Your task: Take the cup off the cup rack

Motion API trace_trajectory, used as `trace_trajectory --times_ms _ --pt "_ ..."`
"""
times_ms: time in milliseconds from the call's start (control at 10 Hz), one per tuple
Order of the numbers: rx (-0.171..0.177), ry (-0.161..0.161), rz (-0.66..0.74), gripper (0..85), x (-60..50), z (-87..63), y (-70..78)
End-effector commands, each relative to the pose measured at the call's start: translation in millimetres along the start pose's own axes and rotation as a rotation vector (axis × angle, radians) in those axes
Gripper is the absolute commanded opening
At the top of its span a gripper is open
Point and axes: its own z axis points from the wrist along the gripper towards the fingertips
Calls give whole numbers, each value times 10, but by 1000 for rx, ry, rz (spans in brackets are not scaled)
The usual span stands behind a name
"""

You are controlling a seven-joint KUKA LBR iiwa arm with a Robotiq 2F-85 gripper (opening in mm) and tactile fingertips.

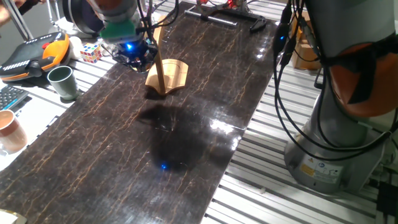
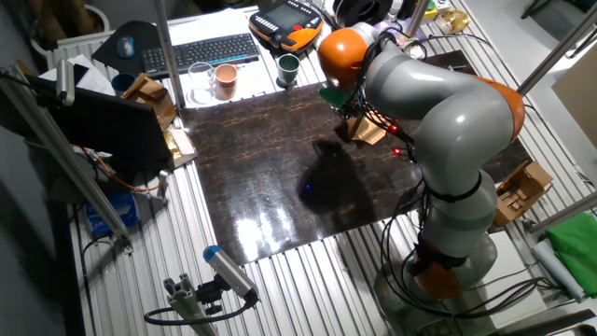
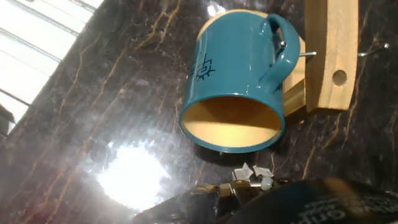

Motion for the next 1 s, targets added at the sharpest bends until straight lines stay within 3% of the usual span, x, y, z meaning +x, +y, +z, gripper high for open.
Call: trace_trajectory --times_ms 0,100,400,900 --pt "0 2 13 7 22 6 22" --pt "7 -10 32 7 83 -8 106" --pt "39 -5 80 7 164 -155 357" --pt "50 -71 139 7 24 -58 453"
